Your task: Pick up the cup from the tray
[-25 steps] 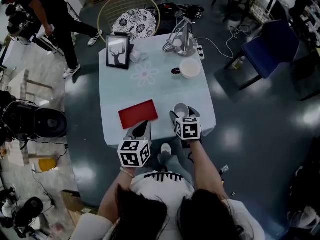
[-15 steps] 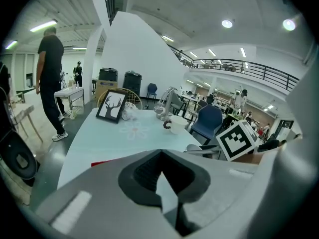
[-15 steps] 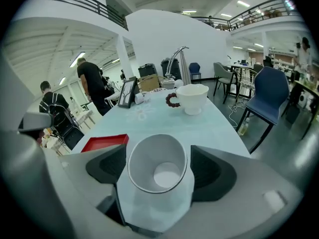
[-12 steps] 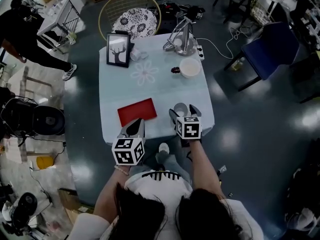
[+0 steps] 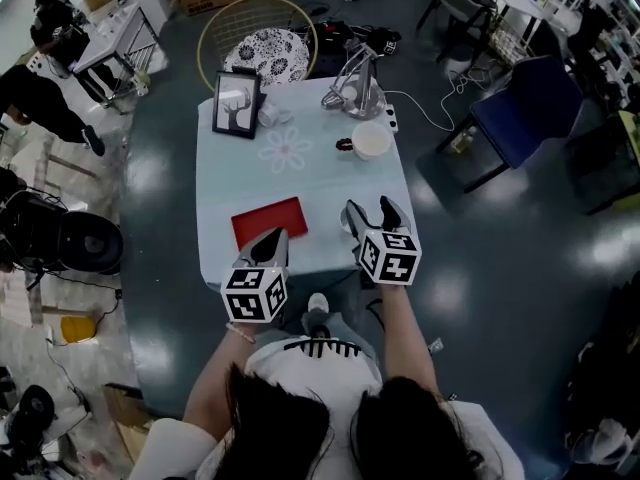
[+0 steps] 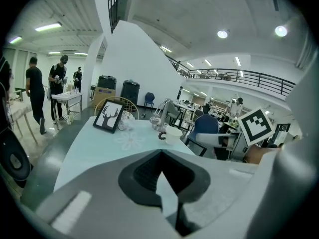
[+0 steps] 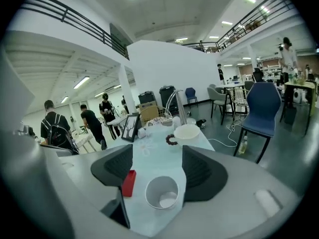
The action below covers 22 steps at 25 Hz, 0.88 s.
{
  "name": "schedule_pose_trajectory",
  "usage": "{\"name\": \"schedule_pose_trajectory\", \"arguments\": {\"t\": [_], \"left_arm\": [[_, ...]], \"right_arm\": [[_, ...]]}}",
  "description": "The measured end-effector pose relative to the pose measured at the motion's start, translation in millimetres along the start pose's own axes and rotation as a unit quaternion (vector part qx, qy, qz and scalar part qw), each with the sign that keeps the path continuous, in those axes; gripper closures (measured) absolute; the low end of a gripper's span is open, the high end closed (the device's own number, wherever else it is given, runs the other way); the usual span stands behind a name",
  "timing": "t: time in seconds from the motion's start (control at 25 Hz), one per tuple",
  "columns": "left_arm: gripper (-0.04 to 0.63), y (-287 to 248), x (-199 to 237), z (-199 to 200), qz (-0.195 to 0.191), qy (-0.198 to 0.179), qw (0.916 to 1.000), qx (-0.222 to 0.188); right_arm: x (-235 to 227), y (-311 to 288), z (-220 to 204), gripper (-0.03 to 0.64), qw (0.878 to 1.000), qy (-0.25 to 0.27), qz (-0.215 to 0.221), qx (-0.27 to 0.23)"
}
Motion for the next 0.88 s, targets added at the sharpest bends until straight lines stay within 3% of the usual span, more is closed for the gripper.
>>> {"name": "schedule_pose_trajectory", "arguments": {"t": [0.32,0.48,0.64,0.88], "left_arm": [[0.594,12.1,-6.6,10.2,-0.009,0.000,0.9994,-0.035],[0.594,19.4,-6.8,11.2,-0.008,0.003,0.9989,-0.046],[0.594,24.1,-4.9,11.7,-0.007,0.009,0.9987,-0.050],[0.594,25.4,-7.9,9.5,-0.013,0.006,0.9984,-0.054]], "right_arm": [[16.5,28.0,14.5,0.442,0.999,0.025,-0.007,-0.027],[19.6,35.4,3.9,0.468,0.999,0.039,-0.013,-0.017],[20.8,43.1,4.2,0.585,0.998,0.046,-0.030,-0.021],[32.6,48.1,6.6,0.592,0.998,0.052,-0.021,-0.033]]}}
Point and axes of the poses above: the fingertips, and each gripper's own axes: y backward along the fingers, x to its left, z out of its top, the point moved 3 cm from there along y, backward along the fingers, and after that the axes turned 3 degrees about -z, right-handed, at the moved point
